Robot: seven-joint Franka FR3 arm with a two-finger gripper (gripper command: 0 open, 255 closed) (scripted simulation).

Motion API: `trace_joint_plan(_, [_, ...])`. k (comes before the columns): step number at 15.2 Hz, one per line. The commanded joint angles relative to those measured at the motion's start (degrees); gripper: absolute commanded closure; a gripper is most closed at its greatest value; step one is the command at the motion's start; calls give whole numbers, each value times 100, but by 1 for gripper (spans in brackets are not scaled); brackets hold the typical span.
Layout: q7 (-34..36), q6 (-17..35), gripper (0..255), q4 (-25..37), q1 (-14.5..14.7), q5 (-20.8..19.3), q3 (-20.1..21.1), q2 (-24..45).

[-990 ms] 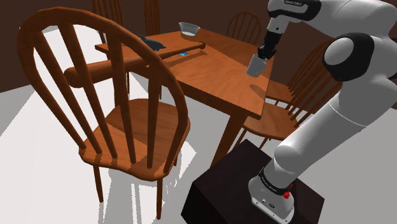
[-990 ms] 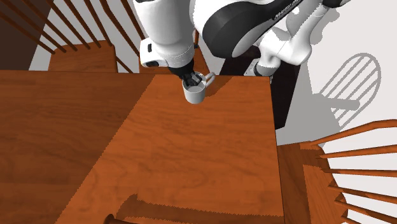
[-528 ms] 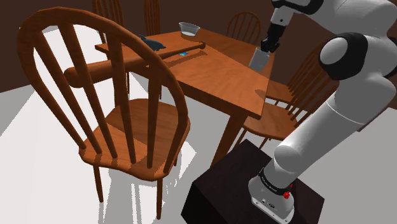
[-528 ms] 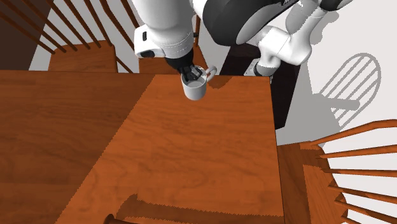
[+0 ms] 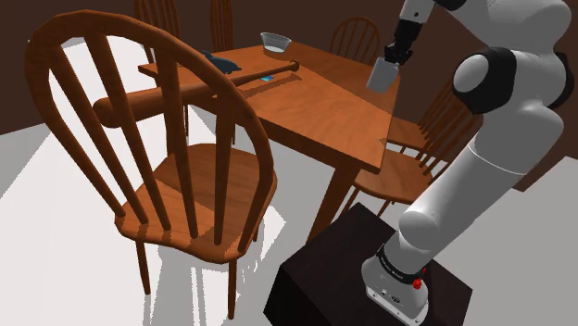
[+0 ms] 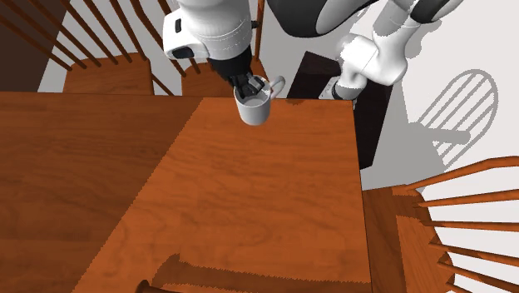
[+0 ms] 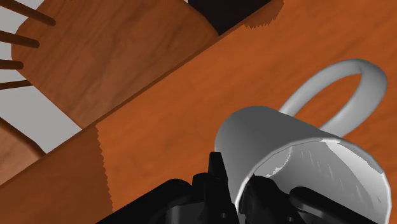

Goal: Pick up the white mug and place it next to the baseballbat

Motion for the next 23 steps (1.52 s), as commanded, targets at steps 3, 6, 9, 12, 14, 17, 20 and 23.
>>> trace_joint_plan(3, [-78,-408,255,620,-57,104,-52,238])
trace_joint_plan(6, [-152,-742,255,1163,-129,216,-103,473])
trace_joint_plan(9, [-240,-1118,255,1801,-243,367,-165,767])
trace_joint_plan(12, [89,-1107,255,1717,-36,335,-25,678])
trace_joint_plan(14, [414,-1089,255,1647,163,317,112,612])
trace_joint_plan(17, [885,-1083,255,1627,434,325,309,584])
trace_joint_plan(20, [1336,-1102,255,1710,678,366,495,638])
trace_joint_plan(23, [1767,-1150,255,1903,903,434,664,775])
